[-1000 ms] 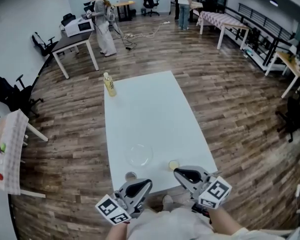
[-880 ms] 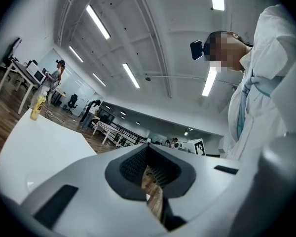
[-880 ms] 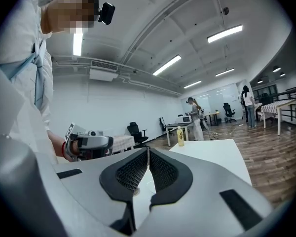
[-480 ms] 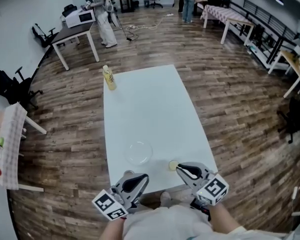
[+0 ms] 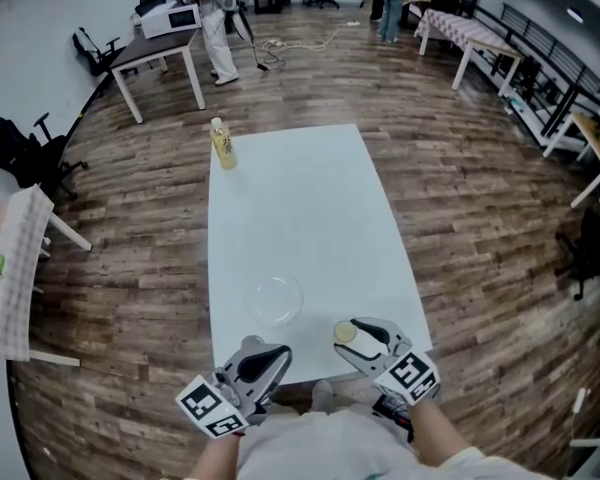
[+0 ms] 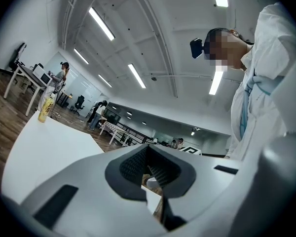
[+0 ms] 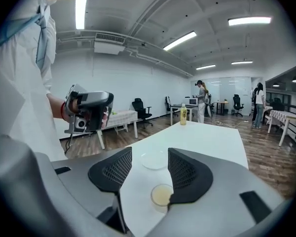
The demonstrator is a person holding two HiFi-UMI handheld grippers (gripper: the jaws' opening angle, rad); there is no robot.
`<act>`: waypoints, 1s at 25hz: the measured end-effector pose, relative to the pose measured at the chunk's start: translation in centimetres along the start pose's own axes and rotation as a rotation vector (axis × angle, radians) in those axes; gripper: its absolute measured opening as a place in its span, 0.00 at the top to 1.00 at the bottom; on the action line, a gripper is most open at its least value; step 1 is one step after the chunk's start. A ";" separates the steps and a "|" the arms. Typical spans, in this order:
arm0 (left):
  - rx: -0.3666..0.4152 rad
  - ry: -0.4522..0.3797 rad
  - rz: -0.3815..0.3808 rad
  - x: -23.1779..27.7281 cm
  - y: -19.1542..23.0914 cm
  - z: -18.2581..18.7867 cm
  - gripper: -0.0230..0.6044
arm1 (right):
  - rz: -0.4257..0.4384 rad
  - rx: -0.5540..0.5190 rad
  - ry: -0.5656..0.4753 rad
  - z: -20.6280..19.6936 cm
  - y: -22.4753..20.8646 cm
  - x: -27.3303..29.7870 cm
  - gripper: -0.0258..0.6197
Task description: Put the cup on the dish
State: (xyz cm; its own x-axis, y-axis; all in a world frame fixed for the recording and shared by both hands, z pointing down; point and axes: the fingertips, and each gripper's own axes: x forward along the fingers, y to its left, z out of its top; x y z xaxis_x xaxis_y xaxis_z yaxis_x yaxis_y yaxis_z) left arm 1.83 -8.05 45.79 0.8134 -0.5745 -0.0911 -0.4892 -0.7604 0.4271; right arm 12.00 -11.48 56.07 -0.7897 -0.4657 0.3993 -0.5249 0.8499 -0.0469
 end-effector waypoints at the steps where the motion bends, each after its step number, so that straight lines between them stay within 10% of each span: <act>1: 0.000 0.000 0.004 -0.1 0.0 0.0 0.96 | 0.001 0.001 0.013 -0.5 -0.2 0.2 0.60; 25: 0.013 0.010 0.046 -0.9 -0.4 -0.3 0.96 | -0.037 -0.056 0.304 -10.5 -2.6 4.7 0.50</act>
State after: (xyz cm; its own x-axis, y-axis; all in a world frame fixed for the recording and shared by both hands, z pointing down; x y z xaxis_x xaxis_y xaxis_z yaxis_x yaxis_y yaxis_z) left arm 1.38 -7.11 45.92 0.7933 -0.6057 -0.0625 -0.5298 -0.7372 0.4193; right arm 13.06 -13.30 67.70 -0.6349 -0.4084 0.6559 -0.5265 0.8500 0.0196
